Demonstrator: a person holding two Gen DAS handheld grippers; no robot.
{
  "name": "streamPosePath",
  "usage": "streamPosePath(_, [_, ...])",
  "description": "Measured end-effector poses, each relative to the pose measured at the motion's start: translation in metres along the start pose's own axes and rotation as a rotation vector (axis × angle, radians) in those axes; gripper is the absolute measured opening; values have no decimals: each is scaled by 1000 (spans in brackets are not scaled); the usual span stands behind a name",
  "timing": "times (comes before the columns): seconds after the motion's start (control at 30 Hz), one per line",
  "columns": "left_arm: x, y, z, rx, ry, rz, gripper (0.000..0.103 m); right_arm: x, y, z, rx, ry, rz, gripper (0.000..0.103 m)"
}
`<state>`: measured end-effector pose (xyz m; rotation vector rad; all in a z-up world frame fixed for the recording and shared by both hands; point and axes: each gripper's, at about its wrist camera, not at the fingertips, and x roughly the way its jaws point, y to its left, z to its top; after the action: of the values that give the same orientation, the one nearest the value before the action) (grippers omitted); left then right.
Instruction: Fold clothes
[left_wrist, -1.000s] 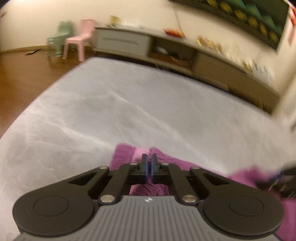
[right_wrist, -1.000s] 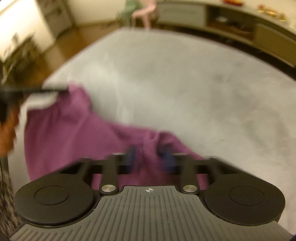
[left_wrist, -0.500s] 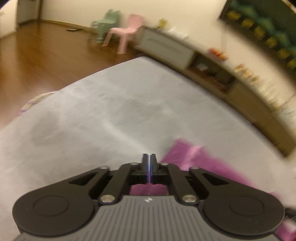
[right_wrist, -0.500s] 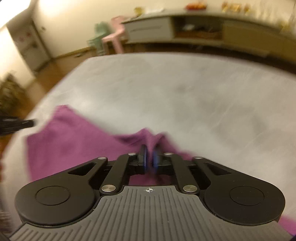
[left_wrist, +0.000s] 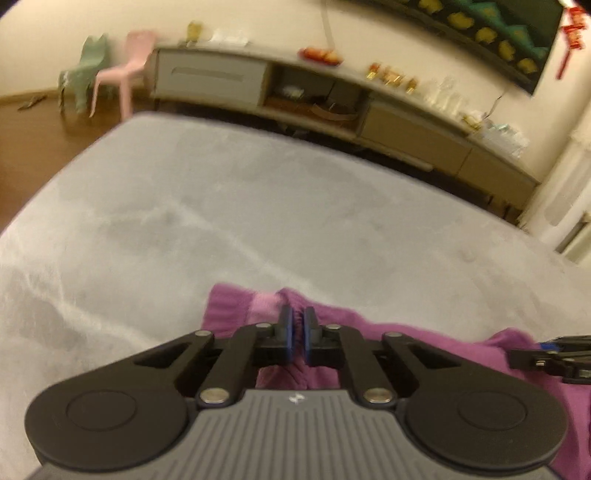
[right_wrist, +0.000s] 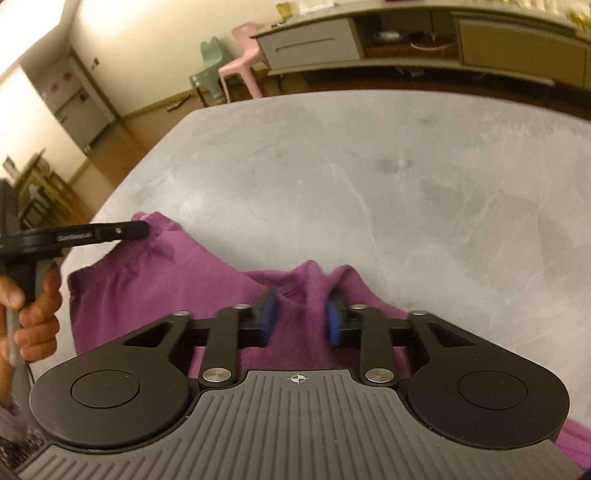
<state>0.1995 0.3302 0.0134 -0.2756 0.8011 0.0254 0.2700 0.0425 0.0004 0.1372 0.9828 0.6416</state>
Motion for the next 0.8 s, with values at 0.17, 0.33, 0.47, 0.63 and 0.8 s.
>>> streamPosePath(0.17, [-37,10,12,-75,-106,-74,4,-9,-13,0,105,-41,78,36])
streamPosePath(0.33, [-25,31,10,-209,-50,-14,4,-4,-12,5,116,-30,74,18])
streamPosePath(0.47, [-52,23,1,-223,-70,14,4,-3,-11,6,108,-28,71,7])
streamPosePath(0.63, [-62,21,-8,-167,-51,84,4,-2,-11,9,126,-15,113,24])
streamPosePath(0.8, [-60,14,-11,-133,-48,102,4,27,-10,25,167,35,98,34])
